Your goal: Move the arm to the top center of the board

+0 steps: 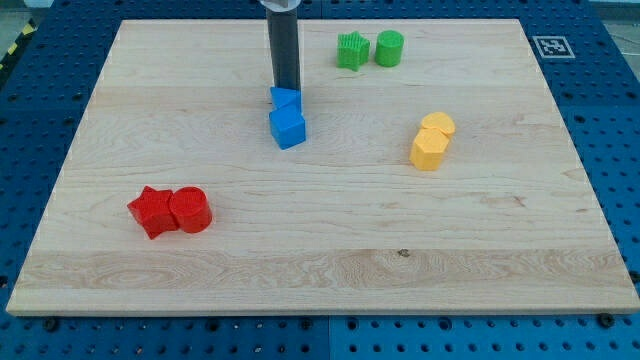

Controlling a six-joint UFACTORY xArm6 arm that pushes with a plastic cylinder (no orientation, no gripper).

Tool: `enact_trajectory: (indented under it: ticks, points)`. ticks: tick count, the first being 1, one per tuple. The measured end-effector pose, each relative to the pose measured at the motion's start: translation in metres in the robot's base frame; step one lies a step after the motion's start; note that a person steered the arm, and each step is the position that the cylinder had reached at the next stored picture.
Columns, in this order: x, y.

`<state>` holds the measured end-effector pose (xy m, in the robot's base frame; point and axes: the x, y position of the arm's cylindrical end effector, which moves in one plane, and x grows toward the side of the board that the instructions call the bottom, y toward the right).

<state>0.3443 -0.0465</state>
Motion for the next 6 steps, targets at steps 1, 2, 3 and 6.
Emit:
enact_trajectory:
  ticks: [1, 2, 3, 6]
  points:
    - [-0.008, 0.000]
    - [-0.029, 0.004]
    - [-0.047, 0.004]
    - [-0.118, 0.026]
